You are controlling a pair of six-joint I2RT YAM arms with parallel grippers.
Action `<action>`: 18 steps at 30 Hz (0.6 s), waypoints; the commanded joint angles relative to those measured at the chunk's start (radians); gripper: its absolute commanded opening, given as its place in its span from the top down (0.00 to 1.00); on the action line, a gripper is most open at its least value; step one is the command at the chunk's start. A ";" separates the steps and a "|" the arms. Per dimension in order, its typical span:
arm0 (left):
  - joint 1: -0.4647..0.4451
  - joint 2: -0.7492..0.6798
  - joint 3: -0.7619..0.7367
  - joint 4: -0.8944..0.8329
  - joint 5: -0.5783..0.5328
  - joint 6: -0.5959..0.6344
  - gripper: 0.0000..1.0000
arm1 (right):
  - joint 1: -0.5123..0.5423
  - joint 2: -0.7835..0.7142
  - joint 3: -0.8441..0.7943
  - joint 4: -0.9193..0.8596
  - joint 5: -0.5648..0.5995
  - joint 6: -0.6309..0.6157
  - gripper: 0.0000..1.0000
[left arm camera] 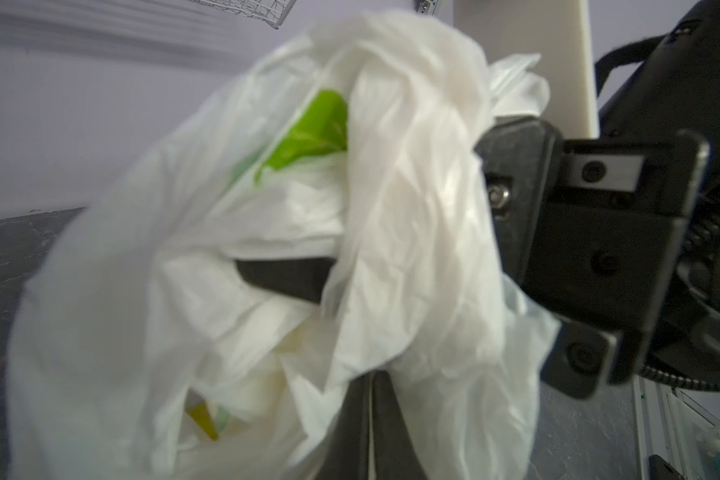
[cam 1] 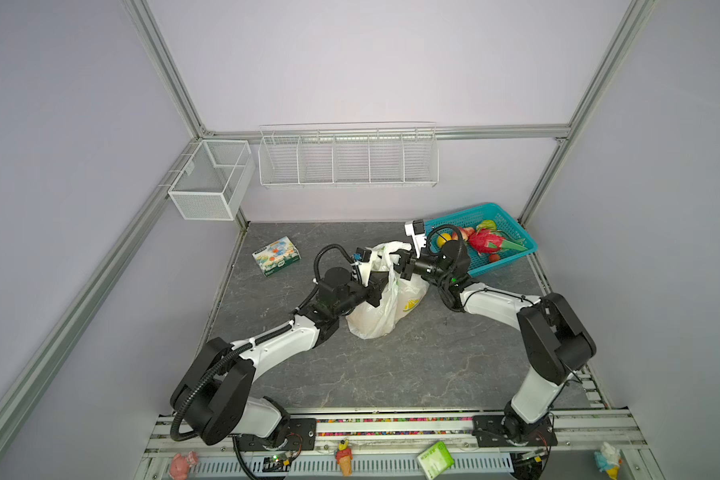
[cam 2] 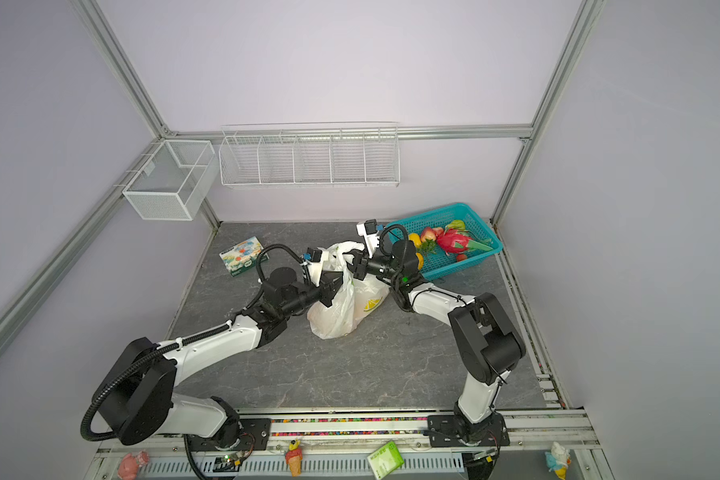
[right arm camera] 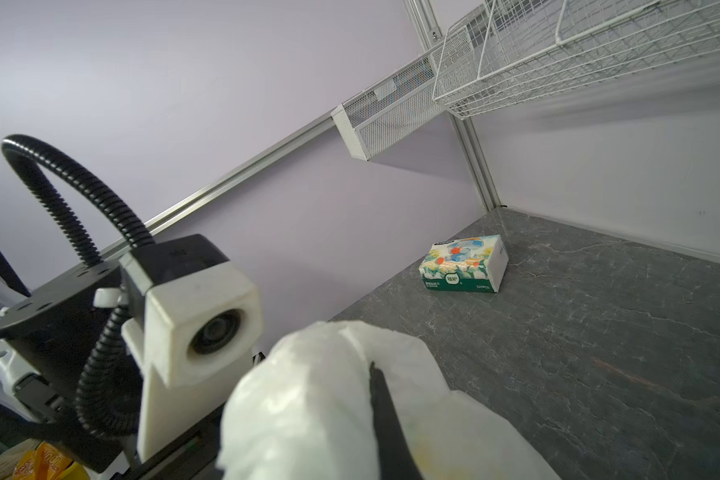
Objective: Place the fake fruits into the plastic bag and tie a complex knot
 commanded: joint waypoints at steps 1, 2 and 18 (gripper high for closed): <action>-0.005 0.008 0.000 0.100 0.011 -0.019 0.87 | 0.008 -0.046 -0.020 0.084 -0.048 0.037 0.93; -0.005 0.008 -0.007 0.098 0.013 -0.013 0.84 | 0.008 -0.046 -0.024 0.093 -0.056 0.037 0.93; 0.083 -0.188 -0.144 0.001 0.097 0.112 0.60 | 0.001 -0.038 -0.018 0.087 -0.177 -0.016 0.93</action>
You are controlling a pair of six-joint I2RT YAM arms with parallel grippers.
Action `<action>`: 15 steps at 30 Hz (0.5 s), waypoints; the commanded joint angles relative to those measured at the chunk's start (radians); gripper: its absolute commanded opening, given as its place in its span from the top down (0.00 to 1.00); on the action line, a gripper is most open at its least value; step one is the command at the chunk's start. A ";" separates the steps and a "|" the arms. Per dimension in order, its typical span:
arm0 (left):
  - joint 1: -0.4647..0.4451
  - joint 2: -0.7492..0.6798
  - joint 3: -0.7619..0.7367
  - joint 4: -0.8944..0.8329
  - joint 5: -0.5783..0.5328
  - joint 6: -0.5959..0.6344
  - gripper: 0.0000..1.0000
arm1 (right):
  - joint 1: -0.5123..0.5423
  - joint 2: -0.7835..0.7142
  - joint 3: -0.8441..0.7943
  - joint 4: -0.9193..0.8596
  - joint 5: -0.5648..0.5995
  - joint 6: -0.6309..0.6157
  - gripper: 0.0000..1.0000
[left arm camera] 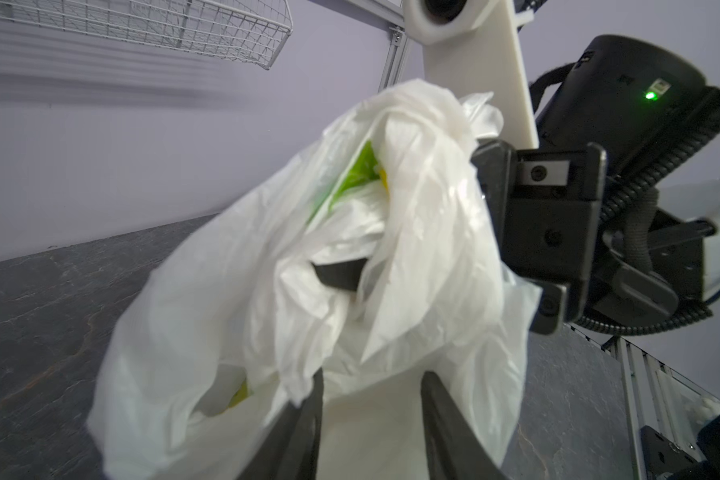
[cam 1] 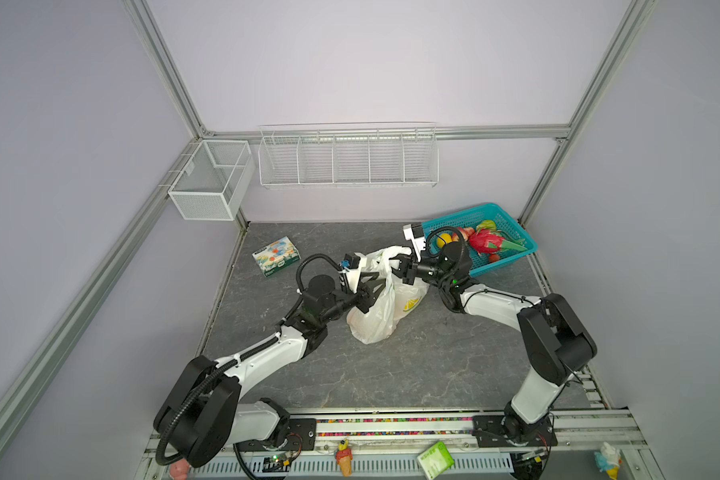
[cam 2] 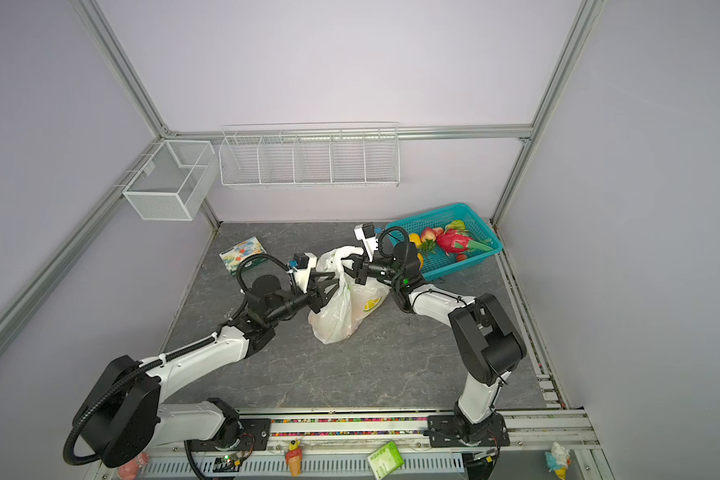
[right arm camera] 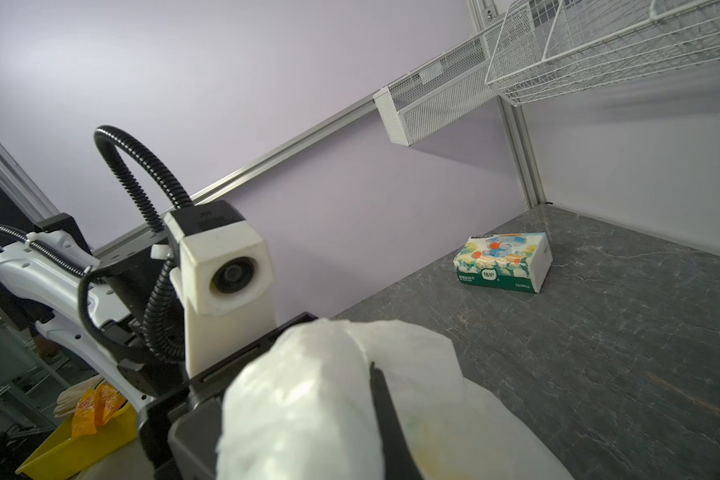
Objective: Place the fake fruits into the plastic bag and tie a complex knot
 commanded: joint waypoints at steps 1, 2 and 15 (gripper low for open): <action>0.017 -0.063 -0.021 -0.057 -0.004 0.053 0.59 | 0.001 -0.033 -0.001 0.033 -0.053 -0.018 0.93; 0.017 -0.088 -0.026 -0.082 -0.030 0.059 0.59 | 0.000 -0.033 0.001 0.030 -0.056 -0.021 0.93; 0.067 -0.261 0.007 -0.232 -0.162 0.135 0.77 | 0.002 -0.028 0.030 -0.005 -0.080 -0.036 0.93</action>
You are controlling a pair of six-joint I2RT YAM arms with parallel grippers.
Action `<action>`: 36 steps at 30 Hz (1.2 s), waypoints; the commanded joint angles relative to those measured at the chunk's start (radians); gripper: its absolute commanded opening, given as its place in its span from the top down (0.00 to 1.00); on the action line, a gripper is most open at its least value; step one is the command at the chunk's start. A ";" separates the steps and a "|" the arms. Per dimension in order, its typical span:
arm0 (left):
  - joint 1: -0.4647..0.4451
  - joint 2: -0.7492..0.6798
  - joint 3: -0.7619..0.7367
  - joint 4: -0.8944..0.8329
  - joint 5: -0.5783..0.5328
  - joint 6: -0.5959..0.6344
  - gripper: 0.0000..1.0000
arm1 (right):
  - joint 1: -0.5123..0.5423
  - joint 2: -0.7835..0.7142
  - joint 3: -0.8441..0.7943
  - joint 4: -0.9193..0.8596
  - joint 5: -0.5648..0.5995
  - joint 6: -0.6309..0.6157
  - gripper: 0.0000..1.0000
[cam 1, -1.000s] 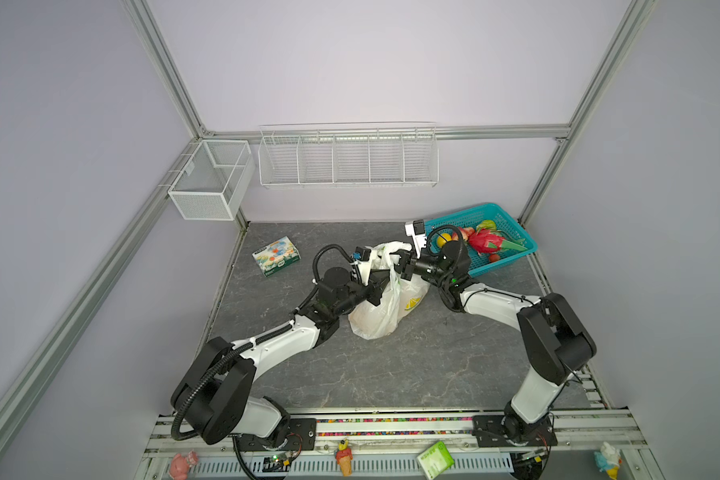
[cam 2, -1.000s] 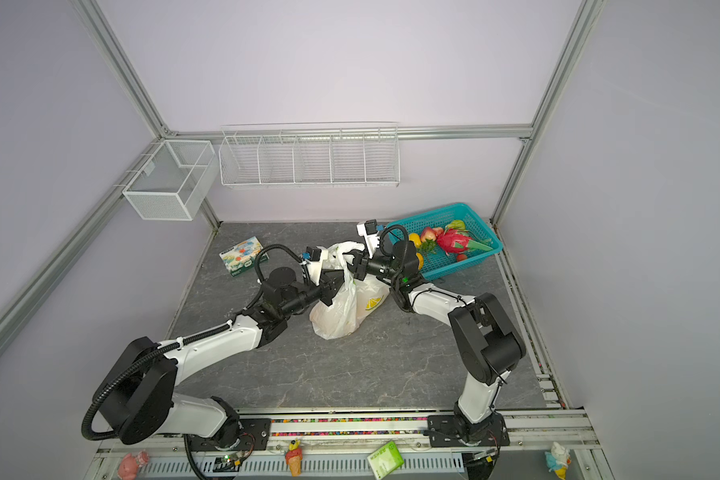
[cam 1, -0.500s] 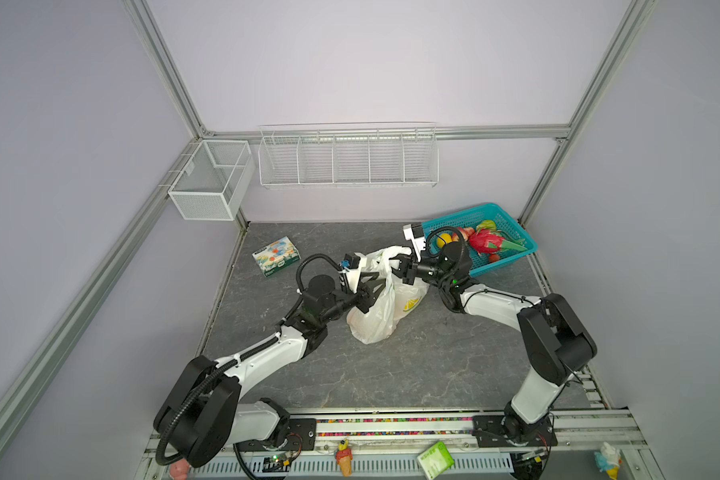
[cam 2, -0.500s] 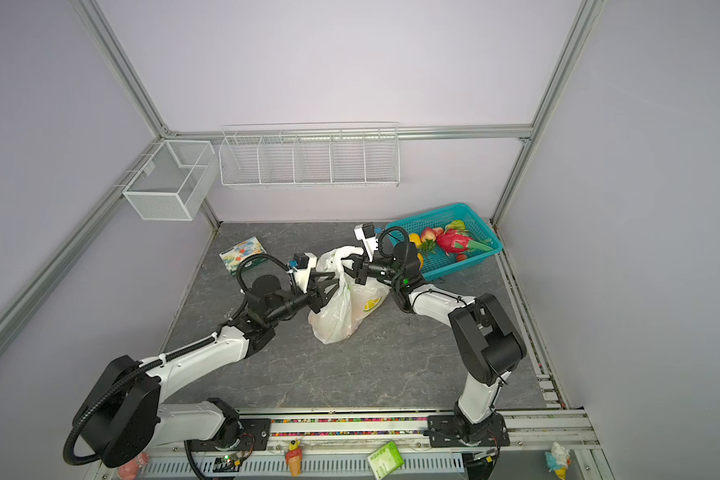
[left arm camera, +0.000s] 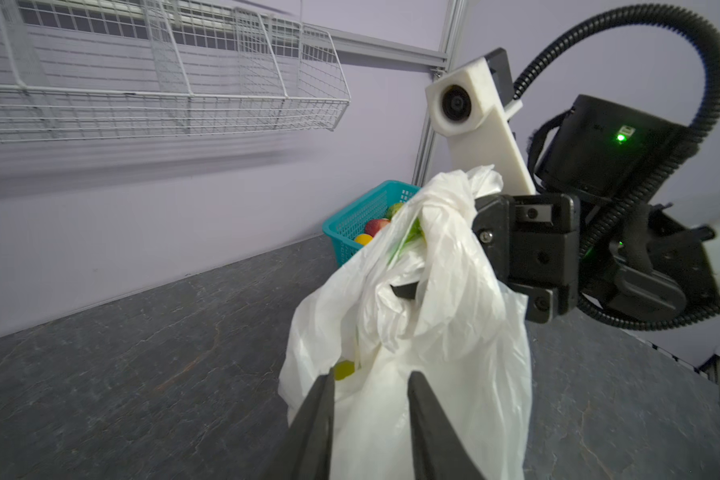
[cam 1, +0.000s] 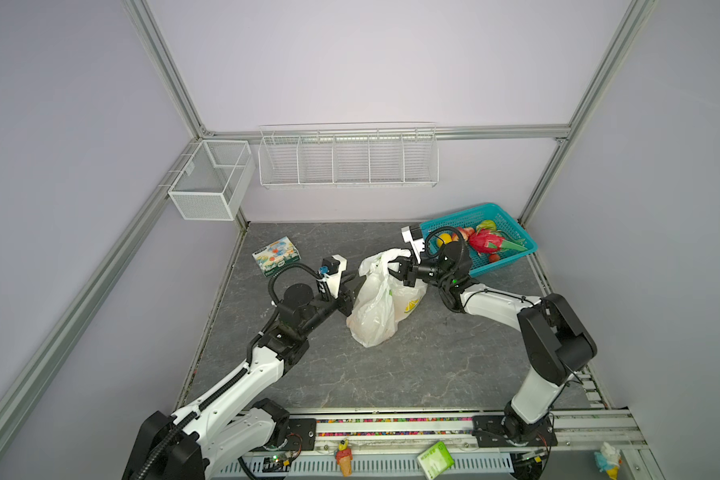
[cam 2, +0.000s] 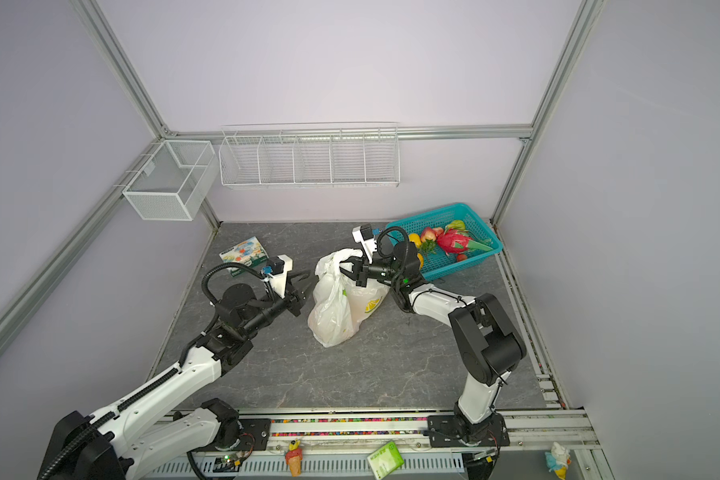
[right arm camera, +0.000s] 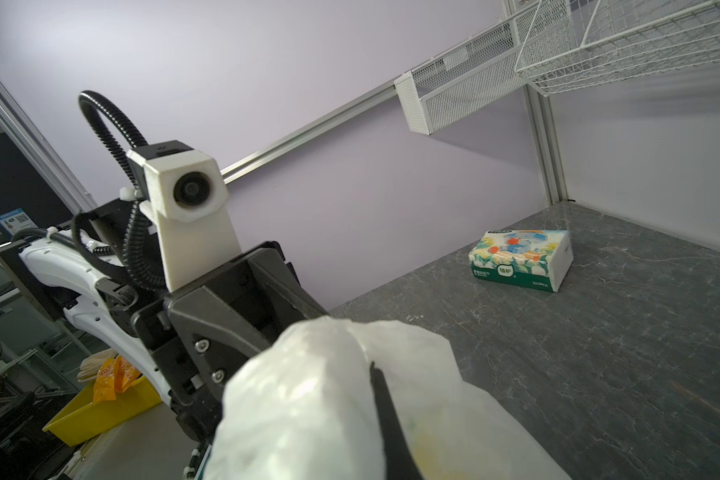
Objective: Place the fake fruits into the plastic bag and tie a complex knot
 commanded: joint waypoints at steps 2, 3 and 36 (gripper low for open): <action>0.029 0.038 0.091 -0.073 0.007 0.034 0.79 | 0.003 -0.027 0.029 0.000 -0.023 -0.013 0.93; 0.032 0.050 0.110 -0.084 0.026 0.040 0.79 | 0.004 -0.028 0.030 -0.003 -0.025 -0.013 0.93; 0.035 0.220 0.283 -0.212 0.223 0.082 0.77 | 0.020 -0.025 0.064 -0.046 -0.022 -0.034 0.93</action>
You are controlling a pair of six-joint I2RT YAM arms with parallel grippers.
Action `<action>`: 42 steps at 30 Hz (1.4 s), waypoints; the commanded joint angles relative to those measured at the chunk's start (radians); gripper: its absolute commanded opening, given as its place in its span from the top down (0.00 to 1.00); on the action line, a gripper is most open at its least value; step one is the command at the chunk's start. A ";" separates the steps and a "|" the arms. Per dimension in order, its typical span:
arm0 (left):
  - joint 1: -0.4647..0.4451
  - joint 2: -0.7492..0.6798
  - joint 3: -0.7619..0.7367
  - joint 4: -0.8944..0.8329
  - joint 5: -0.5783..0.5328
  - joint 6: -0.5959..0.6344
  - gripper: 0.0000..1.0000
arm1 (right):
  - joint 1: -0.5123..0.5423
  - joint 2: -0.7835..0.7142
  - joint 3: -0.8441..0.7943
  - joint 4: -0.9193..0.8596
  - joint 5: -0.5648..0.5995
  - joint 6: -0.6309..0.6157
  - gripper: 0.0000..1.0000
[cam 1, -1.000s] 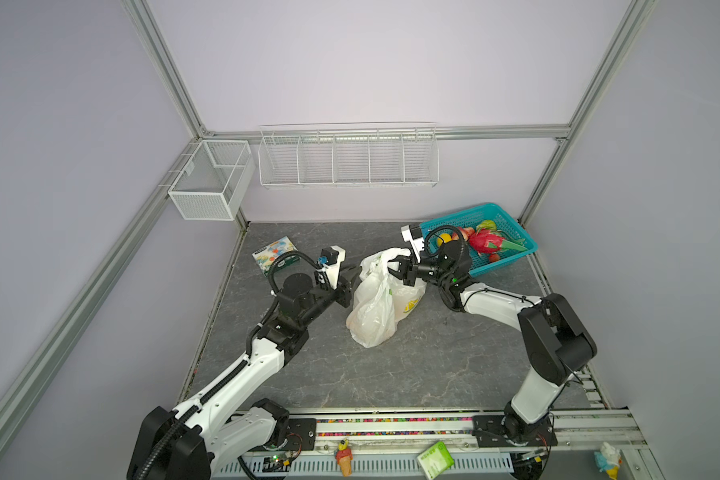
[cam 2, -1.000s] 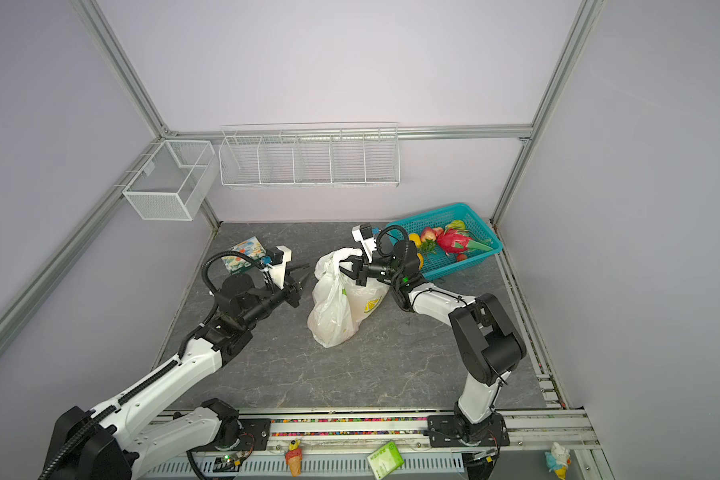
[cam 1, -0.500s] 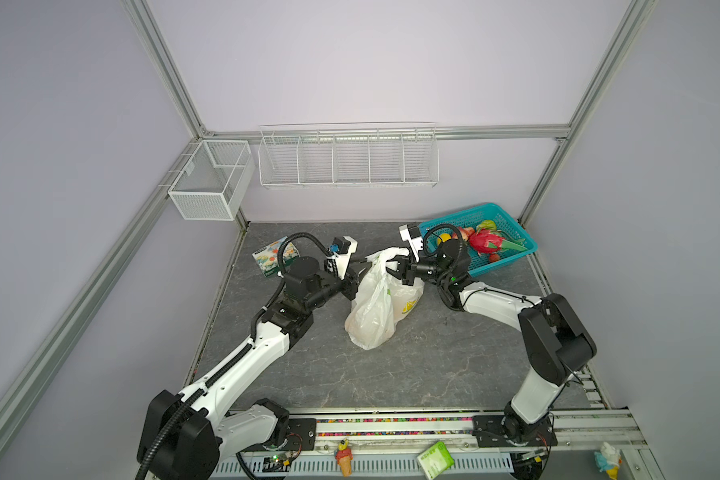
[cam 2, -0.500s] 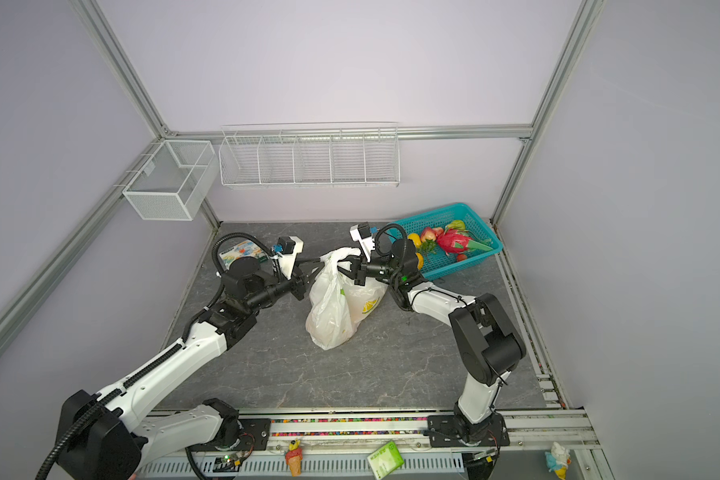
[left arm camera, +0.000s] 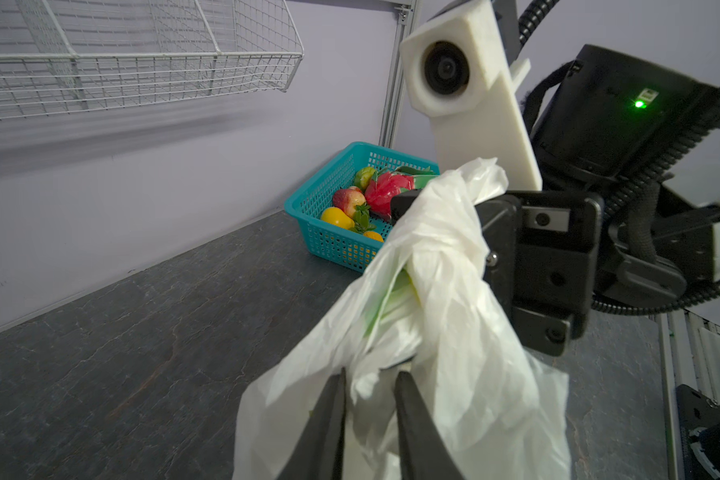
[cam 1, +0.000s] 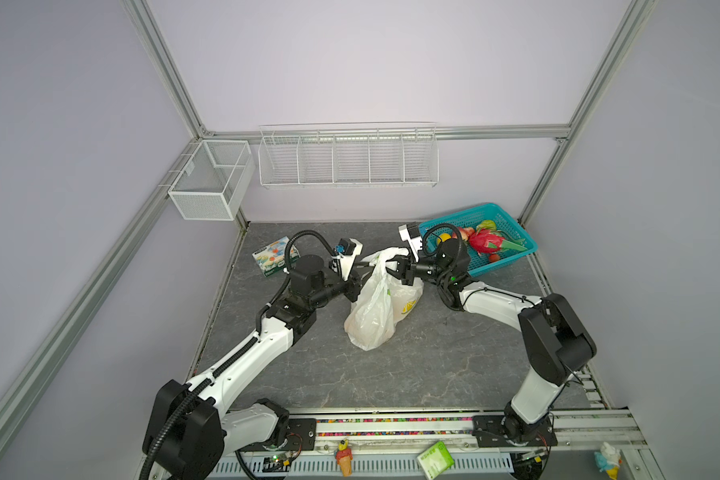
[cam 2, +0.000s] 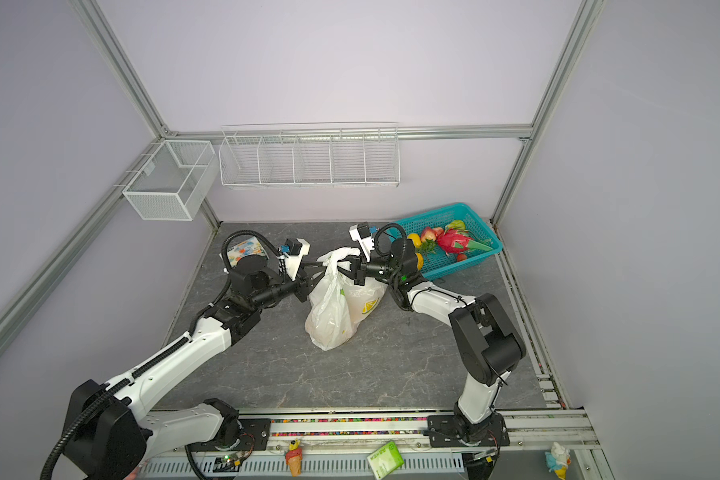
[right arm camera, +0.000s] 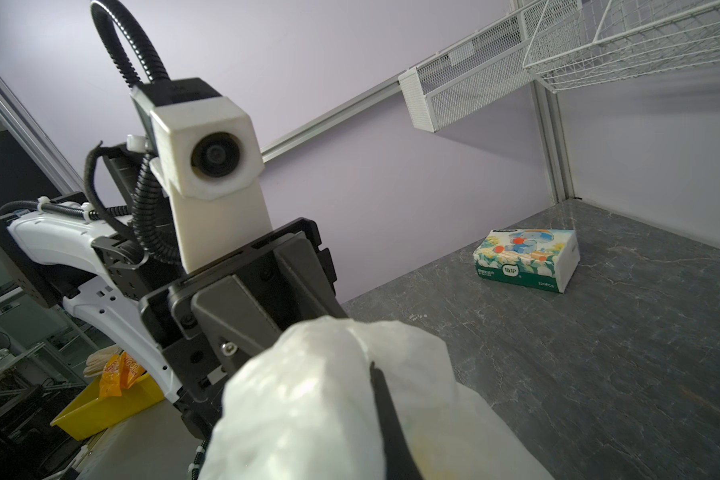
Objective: Place the fake fruits into the plastic bag and tie a complex knot
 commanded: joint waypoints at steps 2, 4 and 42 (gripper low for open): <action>0.003 0.021 0.038 -0.009 0.023 0.012 0.77 | 0.011 -0.029 0.032 -0.010 -0.017 -0.033 0.93; 0.003 0.023 0.040 -0.007 0.022 0.012 0.77 | 0.012 -0.034 0.034 -0.034 -0.018 -0.051 0.93; 0.003 -0.068 -0.035 -0.024 -0.210 -0.067 1.00 | -0.047 -0.175 0.032 -0.517 0.086 -0.419 0.47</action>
